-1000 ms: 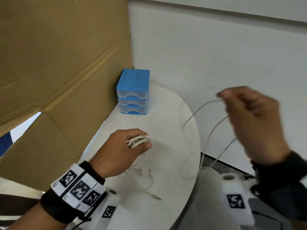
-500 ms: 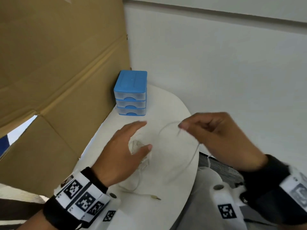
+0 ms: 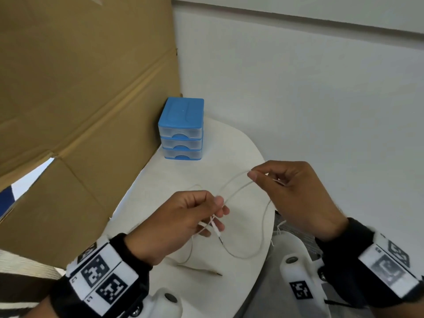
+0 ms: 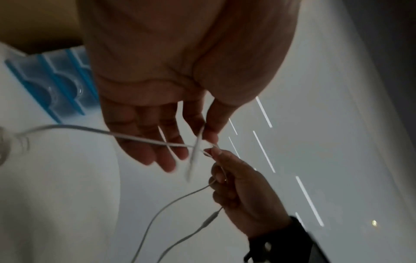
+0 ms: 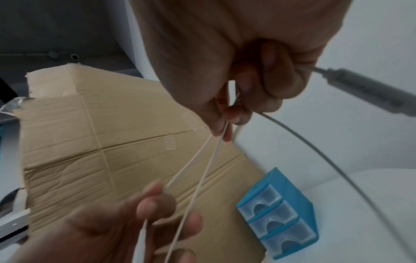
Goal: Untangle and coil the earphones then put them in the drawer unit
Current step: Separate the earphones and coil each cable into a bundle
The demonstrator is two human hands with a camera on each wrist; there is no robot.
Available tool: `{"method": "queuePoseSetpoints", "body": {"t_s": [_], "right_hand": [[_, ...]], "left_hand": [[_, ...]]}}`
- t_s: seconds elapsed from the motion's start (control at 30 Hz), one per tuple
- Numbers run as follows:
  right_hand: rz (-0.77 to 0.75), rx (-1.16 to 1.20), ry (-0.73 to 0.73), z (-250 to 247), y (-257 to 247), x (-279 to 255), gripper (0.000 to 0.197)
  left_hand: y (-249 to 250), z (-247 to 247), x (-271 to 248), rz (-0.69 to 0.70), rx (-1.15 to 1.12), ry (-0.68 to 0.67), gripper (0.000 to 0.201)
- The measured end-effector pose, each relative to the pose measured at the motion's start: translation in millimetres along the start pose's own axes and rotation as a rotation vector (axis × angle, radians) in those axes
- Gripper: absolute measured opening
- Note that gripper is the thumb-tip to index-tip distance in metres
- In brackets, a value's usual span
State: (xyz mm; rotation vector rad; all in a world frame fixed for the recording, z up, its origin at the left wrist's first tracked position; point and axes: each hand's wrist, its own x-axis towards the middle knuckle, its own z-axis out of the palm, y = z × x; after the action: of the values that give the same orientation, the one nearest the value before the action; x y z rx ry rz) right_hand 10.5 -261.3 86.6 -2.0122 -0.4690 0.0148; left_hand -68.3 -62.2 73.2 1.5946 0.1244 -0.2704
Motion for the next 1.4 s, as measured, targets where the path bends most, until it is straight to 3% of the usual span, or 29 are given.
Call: {"method": "queuePoseSetpoints", "body": {"t_s": [0.13, 0.2, 0.3, 0.43, 0.5, 0.57, 0.6, 0.7, 0.8, 1.0, 1.17, 1.27, 1.33, 1.4], "right_hand": [[0.078, -0.059, 0.167, -18, 19, 15, 0.014], [0.129, -0.161, 0.184, -26, 28, 18, 0.013], [0.170, -0.424, 0.054, -22, 35, 15, 0.010], [0.135, -0.563, 0.000, -10, 28, 9, 0.009], [0.081, -0.669, -0.109, -13, 25, 6, 0.028], [0.040, -0.444, -0.288, -13, 16, 3, 0.052], [0.040, -0.244, -0.357, -11, 9, 1, 0.053], [0.070, 0.211, -0.385, -4, -4, -2, 0.028], [0.044, 0.365, -0.289, 0, -8, -5, 0.013], [-0.019, 0.300, -0.309, 8, -9, -10, 0.016], [-0.029, 0.242, -0.231, 5, -6, -8, 0.013], [-0.003, 0.263, -0.253, 11, -6, -10, 0.017], [-0.033, 0.143, -0.318, 25, -3, -18, 0.035], [-0.076, 0.035, -0.438, 41, -4, -30, 0.033]], "left_hand": [[-7, -4, 5, 0.077, 0.124, 0.118, 0.035], [-5, -6, 5, 0.118, 0.106, 0.123, 0.035], [-1, -4, 2, 0.137, 0.023, 0.047, 0.036], [-5, -1, 2, 0.095, -0.007, -0.031, 0.032], [-6, 0, 2, 0.081, -0.023, -0.054, 0.028], [-6, 1, 3, 0.090, -0.041, -0.053, 0.029], [-5, 1, 3, 0.094, -0.061, -0.040, 0.029], [-1, -3, 3, 0.085, -0.148, 0.005, 0.030], [2, -9, 2, 0.054, -0.144, -0.020, 0.032], [4, -2, -1, 0.074, -0.123, -0.042, 0.040], [4, -2, -2, 0.118, -0.086, -0.073, 0.026], [6, -3, -4, 0.145, -0.280, -0.128, 0.015], [9, -6, -4, 0.153, -0.455, -0.138, 0.029], [12, -10, -3, 0.136, -0.534, -0.090, 0.039]]}}
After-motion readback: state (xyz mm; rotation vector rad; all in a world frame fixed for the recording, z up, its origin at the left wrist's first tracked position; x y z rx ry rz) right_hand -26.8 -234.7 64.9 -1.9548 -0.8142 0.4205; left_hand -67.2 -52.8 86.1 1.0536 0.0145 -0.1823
